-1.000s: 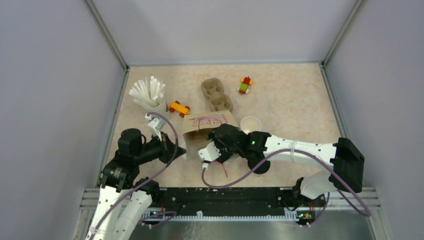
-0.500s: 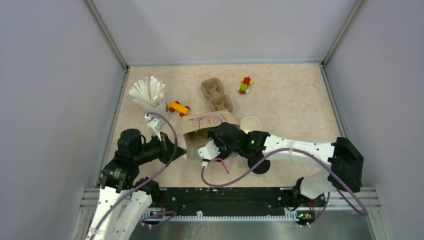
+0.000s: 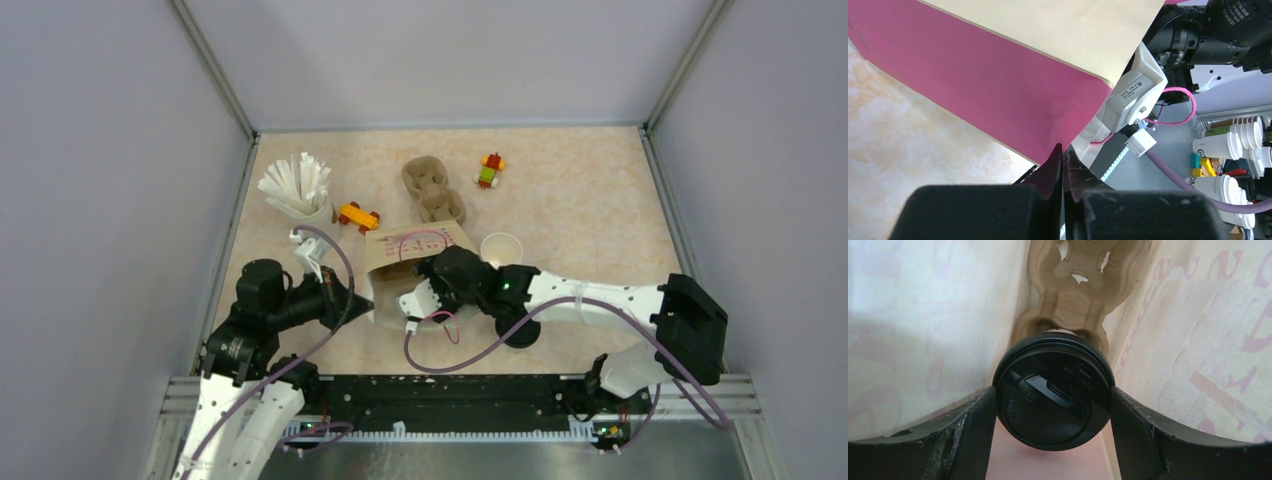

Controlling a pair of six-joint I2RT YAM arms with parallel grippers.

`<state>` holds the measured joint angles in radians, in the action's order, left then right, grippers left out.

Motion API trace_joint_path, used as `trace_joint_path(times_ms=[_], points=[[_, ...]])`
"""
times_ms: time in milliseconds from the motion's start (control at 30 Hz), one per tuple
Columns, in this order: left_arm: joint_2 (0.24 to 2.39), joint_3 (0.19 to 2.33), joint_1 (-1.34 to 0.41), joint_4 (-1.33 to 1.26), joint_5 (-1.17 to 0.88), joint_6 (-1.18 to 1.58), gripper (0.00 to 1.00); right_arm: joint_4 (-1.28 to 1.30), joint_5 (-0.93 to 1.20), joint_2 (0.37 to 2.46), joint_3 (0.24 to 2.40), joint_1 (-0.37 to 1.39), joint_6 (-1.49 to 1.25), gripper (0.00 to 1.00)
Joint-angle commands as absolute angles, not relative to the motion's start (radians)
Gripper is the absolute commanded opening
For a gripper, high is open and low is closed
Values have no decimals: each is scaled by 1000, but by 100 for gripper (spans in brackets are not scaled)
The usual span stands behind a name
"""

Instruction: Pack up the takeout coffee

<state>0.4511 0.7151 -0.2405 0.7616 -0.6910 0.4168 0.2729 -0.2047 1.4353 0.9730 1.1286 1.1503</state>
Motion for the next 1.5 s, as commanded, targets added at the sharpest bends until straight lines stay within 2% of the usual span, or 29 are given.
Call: trace_joint_path(times_ms=[0, 433, 1467], points=[[433, 725, -236, 730, -703, 429, 0, 231, -191, 1420, 950, 1106, 1141, 64], [402, 695, -236, 729, -698, 479, 0, 116, -199, 1423, 872, 1092, 1146, 64], [394, 668, -236, 715, -689, 510, 0, 44, -188, 1476, 803, 1025, 1125, 66]])
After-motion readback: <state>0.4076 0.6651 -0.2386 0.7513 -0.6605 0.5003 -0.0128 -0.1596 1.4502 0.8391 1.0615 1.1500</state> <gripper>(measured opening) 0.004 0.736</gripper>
